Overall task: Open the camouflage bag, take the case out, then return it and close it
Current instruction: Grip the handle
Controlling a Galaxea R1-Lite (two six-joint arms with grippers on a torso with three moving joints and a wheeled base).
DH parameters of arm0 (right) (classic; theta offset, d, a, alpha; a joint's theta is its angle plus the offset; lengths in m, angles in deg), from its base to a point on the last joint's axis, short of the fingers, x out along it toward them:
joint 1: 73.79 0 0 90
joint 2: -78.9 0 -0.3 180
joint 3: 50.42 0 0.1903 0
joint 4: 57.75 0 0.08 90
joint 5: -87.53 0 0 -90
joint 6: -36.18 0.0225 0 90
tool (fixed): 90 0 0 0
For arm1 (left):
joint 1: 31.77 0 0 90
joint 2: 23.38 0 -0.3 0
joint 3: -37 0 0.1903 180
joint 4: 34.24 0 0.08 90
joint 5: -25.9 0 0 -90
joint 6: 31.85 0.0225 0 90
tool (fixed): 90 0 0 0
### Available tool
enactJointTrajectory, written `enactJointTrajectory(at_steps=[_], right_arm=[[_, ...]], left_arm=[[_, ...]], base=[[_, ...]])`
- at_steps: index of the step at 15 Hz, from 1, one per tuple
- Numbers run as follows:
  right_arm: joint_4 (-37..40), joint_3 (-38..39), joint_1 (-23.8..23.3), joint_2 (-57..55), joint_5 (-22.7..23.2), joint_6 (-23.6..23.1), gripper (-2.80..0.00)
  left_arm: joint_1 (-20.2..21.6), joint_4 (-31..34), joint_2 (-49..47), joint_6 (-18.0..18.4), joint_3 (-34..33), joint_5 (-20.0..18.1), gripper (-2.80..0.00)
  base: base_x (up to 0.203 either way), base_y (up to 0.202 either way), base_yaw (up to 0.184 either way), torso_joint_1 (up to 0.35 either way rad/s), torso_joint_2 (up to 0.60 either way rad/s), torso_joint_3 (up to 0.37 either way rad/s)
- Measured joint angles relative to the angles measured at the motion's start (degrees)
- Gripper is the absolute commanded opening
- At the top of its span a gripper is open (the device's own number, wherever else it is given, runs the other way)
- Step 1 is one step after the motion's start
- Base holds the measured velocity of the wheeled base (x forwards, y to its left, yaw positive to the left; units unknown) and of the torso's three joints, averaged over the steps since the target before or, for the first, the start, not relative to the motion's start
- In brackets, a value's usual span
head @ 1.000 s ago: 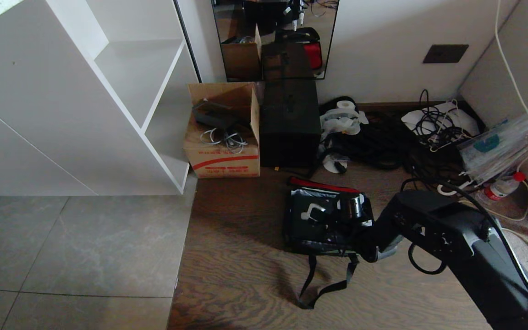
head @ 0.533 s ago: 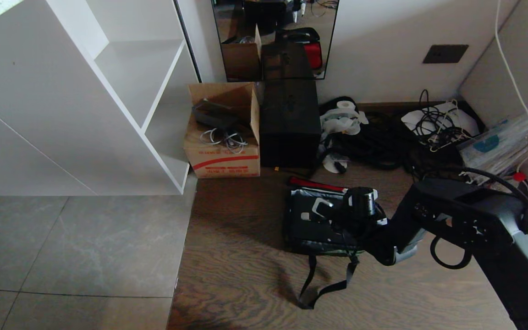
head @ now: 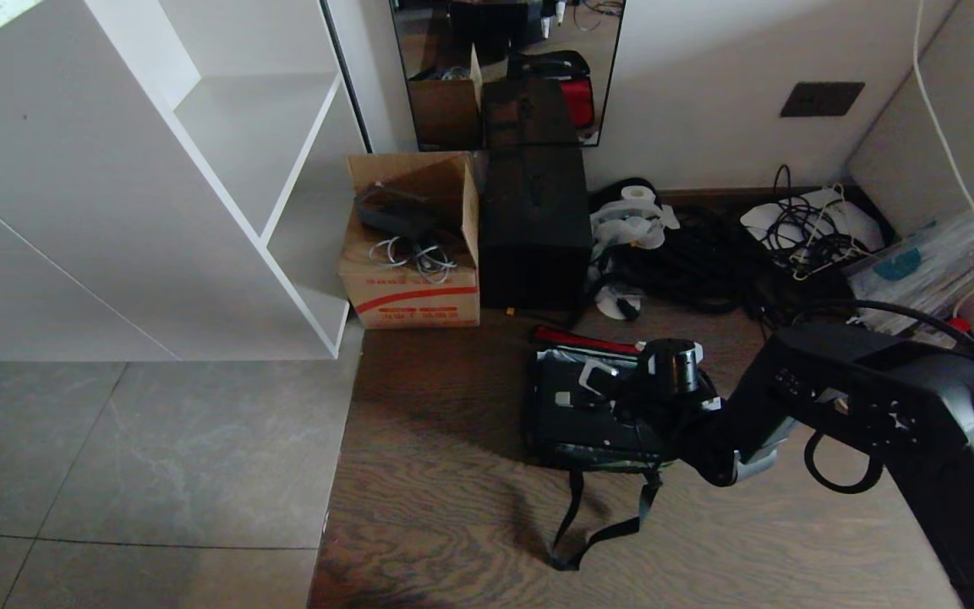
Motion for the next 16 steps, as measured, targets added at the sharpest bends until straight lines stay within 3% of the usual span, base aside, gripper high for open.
enactJointTrajectory(at_steps=[6, 16], right_arm=[[-0.1, 0.3, 0.1, 0.1, 0.0, -0.1, 0.00], [0.2, 0.7, 0.0, 0.8, -0.1, -0.2, 0.00]], left_arm=[[0.0, 0.0, 0.0, -0.2, 0.0, 0.0, -2.80], [0.0, 0.0, 0.0, -0.3, 0.0, 0.0, -2.80]], base=[[0.000, 0.000, 0.000, 0.001, 0.00, -0.033], [0.000, 0.000, 0.000, 0.002, 0.00, -0.189]])
